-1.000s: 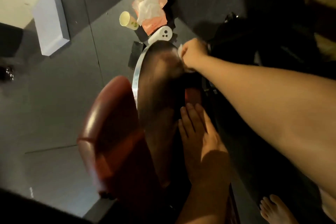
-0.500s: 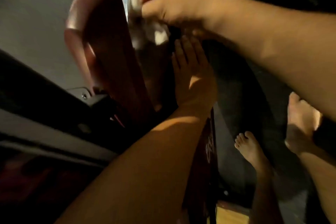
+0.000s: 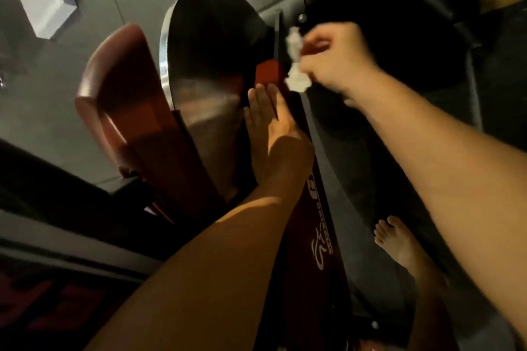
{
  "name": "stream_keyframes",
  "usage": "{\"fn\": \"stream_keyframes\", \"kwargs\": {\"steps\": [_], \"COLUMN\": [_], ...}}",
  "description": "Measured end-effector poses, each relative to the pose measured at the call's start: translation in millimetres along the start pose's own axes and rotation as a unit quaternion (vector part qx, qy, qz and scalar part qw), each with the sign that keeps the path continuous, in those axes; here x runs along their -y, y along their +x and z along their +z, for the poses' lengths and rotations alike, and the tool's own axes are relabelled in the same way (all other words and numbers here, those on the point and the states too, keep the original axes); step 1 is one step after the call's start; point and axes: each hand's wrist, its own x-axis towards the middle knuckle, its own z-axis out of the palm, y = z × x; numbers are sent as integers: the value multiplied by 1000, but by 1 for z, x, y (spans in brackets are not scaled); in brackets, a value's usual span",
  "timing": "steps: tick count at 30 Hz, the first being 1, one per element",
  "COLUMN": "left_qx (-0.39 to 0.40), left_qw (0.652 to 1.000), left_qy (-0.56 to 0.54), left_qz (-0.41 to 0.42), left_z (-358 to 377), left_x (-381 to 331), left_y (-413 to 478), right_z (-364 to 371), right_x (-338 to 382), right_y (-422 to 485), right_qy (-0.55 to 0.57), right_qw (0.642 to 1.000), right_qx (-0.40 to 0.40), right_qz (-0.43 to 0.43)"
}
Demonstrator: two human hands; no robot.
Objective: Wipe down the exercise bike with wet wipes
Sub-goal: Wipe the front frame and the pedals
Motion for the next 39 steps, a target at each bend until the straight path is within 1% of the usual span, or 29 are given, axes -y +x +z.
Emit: {"fn": "stream_keyframes", "kwargs": {"steps": [1,2,3,4,5,6,8,9,10,12,13,14,15,16,17,19,22,23,24,27,28,30,31,32,34,35,36,37,39], "left_qx": [0,3,20,38,52,49,0,-36,-59,-47,-36,-24,-17,-7,-5,-22,-17,-15,-22,-41,-37,-37,-35,-32,-31,-15,9,34,42], "left_qw": [1000,1000,999,998,997,998,996,994,993,996,995,986,975,974,982,987,986,985,985,982,982,981,980,979,968,961,953,943,926], "left_qy": [-5,-9,-31,-49,-50,-19,85,97,81,14,-68,-155,-212,-215,-175,-136,-144,-146,-153,-172,-171,-172,-178,-186,-240,-273,-301,-331,-374], "left_qz": [-2,2,1,-9,-21,-22,20,44,61,72,63,53,59,68,76,78,87,89,80,66,73,81,76,73,61,43,17,-12,-40], "left_z": [-2,-2,-5,-9,-11,-13,-21,-26,-29,-28,-26,-22,-16,-13,-12,-7,-11,-11,-10,-10,-12,-11,-10,-10,-6,-5,-7,-7,-8], "left_x": [0,1,-2,-5,-5,-6,-6,-6,-6,-1,2,4,7,9,10,9,2,2,2,0,-2,-3,-2,-2,-4,-5,-7,-8,-10], "left_y": [0,-2,-7,-10,-11,-7,15,33,52,76,82,85,88,89,89,91,89,89,91,91,90,92,93,94,94,94,93,93,93], "right_z": [-5,0,8,20,28,34,35,35,34,36,38,38,37,37,37,40,39,34,30,28,35,58,69,76,84,83,81,81,81], "right_x": [-21,-43,-55,-66,-69,-75,-83,-84,-85,-81,-80,-81,-82,-84,-87,-92,-105,-110,-115,-116,-109,-95,-93,-90,-93,-92,-90,-88,-81], "right_y": [-3,-13,-35,-57,-75,-84,-78,-66,-54,-32,-25,-20,-18,-18,-18,-28,-44,-41,-33,8,26,60,80,97,128,140,145,146,133], "right_qy": [48,64,53,42,55,75,81,63,62,96,119,148,172,196,230,275,209,201,201,176,185,226,237,230,198,191,170,175,188], "right_qw": [996,990,985,983,982,982,984,987,989,983,978,974,970,964,953,931,933,930,929,949,949,942,939,940,949,950,957,956,950], "right_qx": [-23,-5,47,82,90,80,67,61,51,48,52,58,60,57,48,49,102,106,90,-31,-23,29,36,21,-3,-23,-45,-53,-64], "right_qz": [72,124,158,161,160,151,142,133,126,152,161,162,163,172,189,234,276,290,296,261,256,246,247,250,245,245,232,231,239]}}
